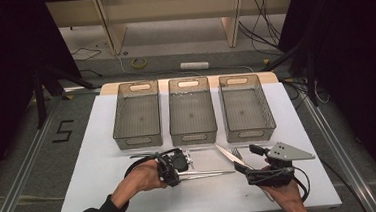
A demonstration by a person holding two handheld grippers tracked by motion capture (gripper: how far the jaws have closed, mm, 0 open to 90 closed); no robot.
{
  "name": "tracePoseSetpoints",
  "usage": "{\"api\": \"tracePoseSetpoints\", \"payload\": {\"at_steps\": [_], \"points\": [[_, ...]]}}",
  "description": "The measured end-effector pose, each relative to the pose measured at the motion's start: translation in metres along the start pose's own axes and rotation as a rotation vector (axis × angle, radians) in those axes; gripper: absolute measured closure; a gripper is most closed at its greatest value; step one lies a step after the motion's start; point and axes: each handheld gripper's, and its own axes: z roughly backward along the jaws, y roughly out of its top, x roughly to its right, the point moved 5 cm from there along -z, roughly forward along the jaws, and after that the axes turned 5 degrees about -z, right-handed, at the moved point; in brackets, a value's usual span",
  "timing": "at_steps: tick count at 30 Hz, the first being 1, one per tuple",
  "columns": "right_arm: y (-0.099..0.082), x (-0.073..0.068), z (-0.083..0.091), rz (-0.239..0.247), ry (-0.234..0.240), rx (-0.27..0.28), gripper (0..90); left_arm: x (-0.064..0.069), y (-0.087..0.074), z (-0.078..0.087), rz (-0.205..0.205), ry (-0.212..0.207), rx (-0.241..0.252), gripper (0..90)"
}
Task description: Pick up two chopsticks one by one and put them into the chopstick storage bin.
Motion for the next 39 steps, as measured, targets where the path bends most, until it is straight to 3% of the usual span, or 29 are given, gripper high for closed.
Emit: {"api": "tracePoseSetpoints", "payload": {"at_steps": [5, 13, 28, 39], "points": [[0.0, 0.0, 0.0, 0.0, -0.002, -0.004, 20.9, 0.002, 0.0, 0.0, -0.029, -0.001, 0.003, 82.9], [-0.001, 0.0, 0.0, 0.002, -0.002, -0.009, 21.0, 0.001, -0.001, 0.0, -0.042, -0.004, 0.014, 83.8], [-0.001, 0.0, -0.001, 0.002, -0.002, -0.011, 21.2, -0.002, -0.007, 0.017, -0.006, -0.029, 0.067, 84.2], [-0.001, -0.001, 0.0, 0.004, -0.005, -0.012, 21.2, -0.001, -0.008, 0.026, 0.004, -0.019, 0.08, 84.3]]}}
